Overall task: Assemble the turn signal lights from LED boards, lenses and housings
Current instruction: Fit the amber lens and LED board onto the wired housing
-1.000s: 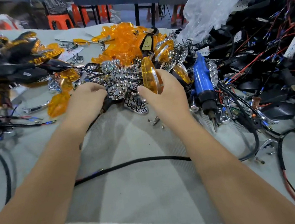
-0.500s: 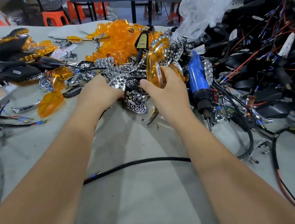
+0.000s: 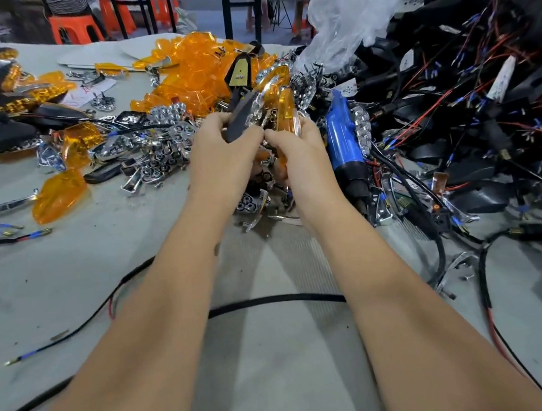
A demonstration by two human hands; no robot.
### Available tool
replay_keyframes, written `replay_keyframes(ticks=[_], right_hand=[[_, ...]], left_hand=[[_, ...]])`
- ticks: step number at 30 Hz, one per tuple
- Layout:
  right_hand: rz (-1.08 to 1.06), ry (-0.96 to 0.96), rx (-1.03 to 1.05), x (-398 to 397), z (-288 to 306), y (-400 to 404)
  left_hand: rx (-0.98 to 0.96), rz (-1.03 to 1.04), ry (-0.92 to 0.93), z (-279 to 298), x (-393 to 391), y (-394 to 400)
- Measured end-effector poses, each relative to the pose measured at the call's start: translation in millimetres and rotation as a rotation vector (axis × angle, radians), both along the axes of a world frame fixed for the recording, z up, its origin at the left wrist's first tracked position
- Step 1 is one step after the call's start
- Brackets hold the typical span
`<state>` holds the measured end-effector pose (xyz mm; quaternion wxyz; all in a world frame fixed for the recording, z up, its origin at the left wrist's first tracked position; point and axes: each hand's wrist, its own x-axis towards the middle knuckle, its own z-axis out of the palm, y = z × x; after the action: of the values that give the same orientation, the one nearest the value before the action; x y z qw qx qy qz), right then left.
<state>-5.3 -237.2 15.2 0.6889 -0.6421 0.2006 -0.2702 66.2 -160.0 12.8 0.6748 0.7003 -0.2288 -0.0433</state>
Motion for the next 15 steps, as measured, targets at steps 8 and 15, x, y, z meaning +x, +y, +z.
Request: replay_keyframes(ticks=[8, 15], right_hand=[[0.044, 0.055, -0.049, 2.7, -3.1, -2.4], [0.032, 0.057, -0.06, 0.6, 1.7, 4.3]], left_hand=[[-0.242, -0.223, 0.31, -5.5, 3.1, 5.4], [-0.26, -0.31, 0.441, -3.5, 3.6, 11.7]])
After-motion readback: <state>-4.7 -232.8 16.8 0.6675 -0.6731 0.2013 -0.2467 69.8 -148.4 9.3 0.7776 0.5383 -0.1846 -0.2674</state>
